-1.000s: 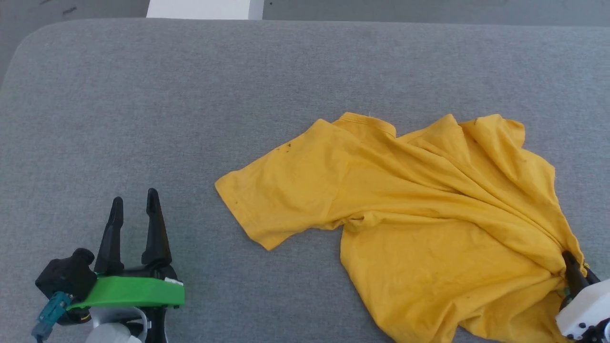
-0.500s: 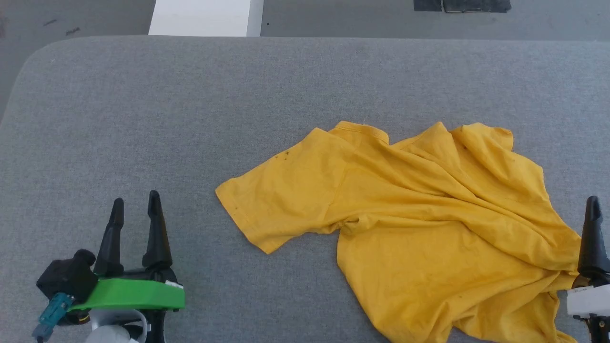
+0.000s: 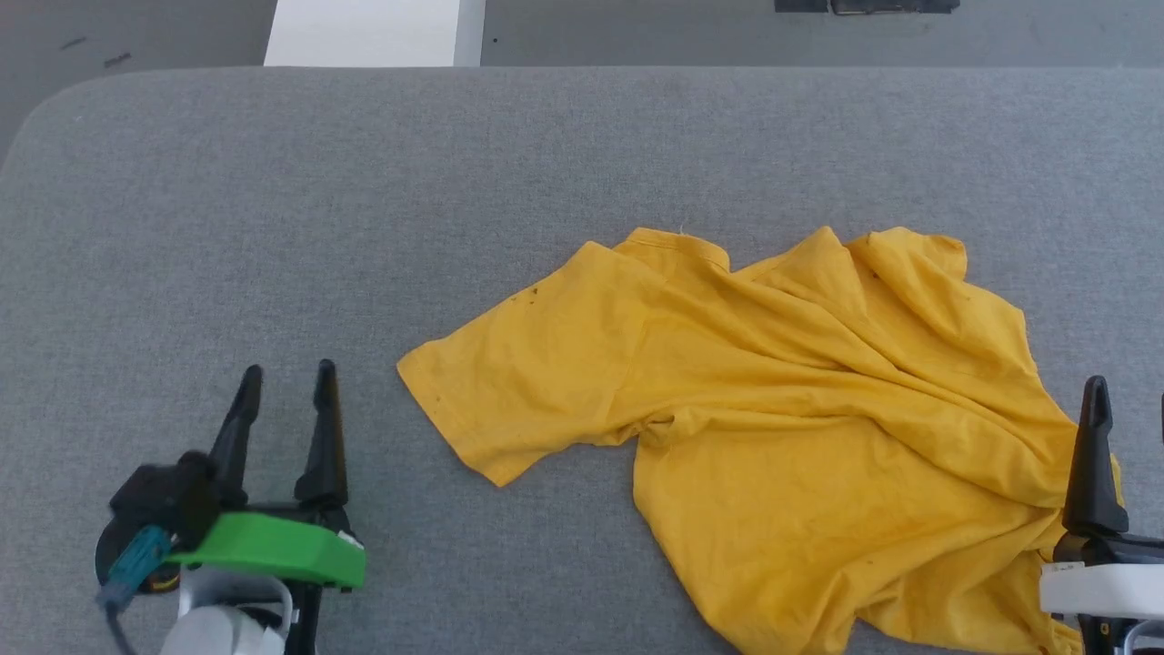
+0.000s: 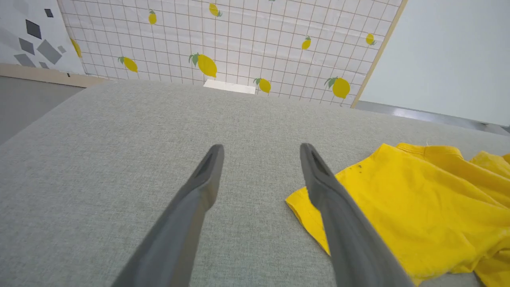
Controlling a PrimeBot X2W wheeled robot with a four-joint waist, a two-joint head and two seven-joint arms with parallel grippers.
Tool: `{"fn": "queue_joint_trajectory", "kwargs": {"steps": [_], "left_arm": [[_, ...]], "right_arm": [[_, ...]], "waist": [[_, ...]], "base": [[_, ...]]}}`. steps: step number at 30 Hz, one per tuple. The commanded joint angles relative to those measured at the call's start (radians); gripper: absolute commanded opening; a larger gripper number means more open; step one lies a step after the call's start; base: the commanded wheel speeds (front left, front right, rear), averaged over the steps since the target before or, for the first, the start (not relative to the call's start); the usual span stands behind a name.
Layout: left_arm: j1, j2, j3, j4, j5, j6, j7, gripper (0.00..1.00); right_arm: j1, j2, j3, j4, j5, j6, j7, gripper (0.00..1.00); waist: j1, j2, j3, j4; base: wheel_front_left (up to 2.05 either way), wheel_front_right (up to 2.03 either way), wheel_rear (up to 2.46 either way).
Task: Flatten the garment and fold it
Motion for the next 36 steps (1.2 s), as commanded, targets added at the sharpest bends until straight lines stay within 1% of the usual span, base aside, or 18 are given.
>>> {"fn": "queue_joint_trajectory", "kwargs": {"steps": [1, 4, 7, 12, 15, 17, 18, 21, 26, 28, 30, 32, 33, 34, 36], "left_arm": [[-0.033, 0.024, -0.017, 0.0, 0.018, -0.006, 0.031, 1.0], [-0.09, 0.067, -0.079, 0.01, 0.034, -0.026, 0.139, 1.0], [-0.164, 0.111, -0.155, 0.02, 0.025, -0.041, 0.277, 1.0], [-0.27, 0.161, -0.263, 0.067, -0.062, -0.05, 0.506, 1.0], [-0.31, 0.2, -0.3, 0.1, -0.085, -0.051, 0.615, 1.0], [-0.326, 0.214, -0.312, 0.125, -0.099, -0.051, 0.676, 1.0], [-0.332, 0.219, -0.313, 0.136, -0.107, -0.051, 0.702, 1.0], [-0.346, 0.22, -0.315, 0.161, -0.117, -0.047, 0.732, 1.0], [-0.357, 0.185, -0.324, 0.22, -0.166, -0.047, 0.76, 1.0], [-0.355, 0.176, -0.344, 0.252, -0.193, -0.048, 0.8, 1.0], [-0.348, 0.174, -0.378, 0.277, -0.232, -0.05, 0.867, 1.0], [-0.348, 0.179, -0.399, 0.28, -0.26, -0.051, 0.898, 1.0], [-0.347, 0.181, -0.408, 0.282, -0.268, -0.051, 0.905, 0.38], [-0.343, 0.185, -0.421, 0.278, -0.285, -0.051, 0.914, 0.0], [-0.338, 0.189, -0.424, 0.268, -0.304, -0.052, 0.898, 0.0]], "right_arm": [[-0.002, 0.0, -0.003, -0.005, -0.005, -0.001, -0.006, 1.0], [-0.005, 0.0, -0.008, -0.007, -0.012, -0.001, -0.006, 1.0], [-0.008, 0.0, -0.006, -0.001, -0.015, -0.001, -0.006, 1.0], [-0.016, 0.0, 0.011, 0.012, -0.011, -0.001, -0.006, 1.0], [-0.02, 0.0, 0.016, 0.015, -0.008, -0.001, -0.006, 1.0], [-0.02, 0.0, 0.015, 0.017, -0.004, -0.001, -0.006, 1.0], [-0.021, 0.0, 0.014, 0.018, -0.002, -0.001, -0.006, 1.0], [-0.02, 0.0, 0.012, 0.022, 0.002, -0.001, -0.006, 1.0], [-0.023, 0.0, 0.014, 0.023, 0.008, -0.001, -0.006, 1.0], [-0.025, 0.0, 0.015, 0.023, 0.008, -0.001, -0.006, 1.0], [-0.026, 0.0, 0.014, 0.025, 0.007, -0.001, -0.006, 1.0], [-0.027, 0.0, 0.011, 0.025, 0.006, -0.001, -0.006, 1.0], [-0.028, 0.0, 0.01, 0.026, 0.006, -0.001, -0.006, 1.0], [-0.029, 0.0, 0.009, 0.027, 0.005, -0.001, -0.006, 1.0], [-0.031, 0.0, 0.008, 0.028, 0.006, -0.001, -0.006, 1.0]], "waist": [[0.0, -0.0001, 0.004, 0.003], [0.0, -0.0001, 0.011, 0.01], [0.0, -0.0001, 0.021, 0.018], [0.0, -0.0001, 0.039, 0.016], [0.0, -0.0001, 0.051, 0.006], [0.0, -0.0001, 0.059, -0.001], [0.0, -0.0001, 0.064, -0.006], [0.0, -0.0001, 0.073, -0.015], [0.0, -0.0001, 0.084, -0.026], [0.0, -0.0001, 0.085, -0.029], [0.0, -0.0001, 0.083, -0.031], [0.0, -0.0001, 0.082, -0.033], [0.0, -0.0001, 0.082, -0.034], [0.0, -0.0001, 0.081, -0.034], [0.0, -0.0001, 0.08, -0.034]], "base": [[0.0, 0.0, 0.0], [0.0, 0.0, 0.0], [0.0, 0.0, 0.0], [0.0, 0.0, 0.0], [0.0, 0.0, 0.0], [0.0, 0.0, 0.0], [0.0, 0.0, 0.0], [0.0, 0.0, 0.0], [0.0, 0.0, 0.0], [0.0, 0.0, 0.0], [0.0, 0.0, 0.0], [0.0, 0.0, 0.0], [0.0, 0.0, 0.0], [0.0, 0.0, 0.0], [0.0, 0.0, 0.0]]}}
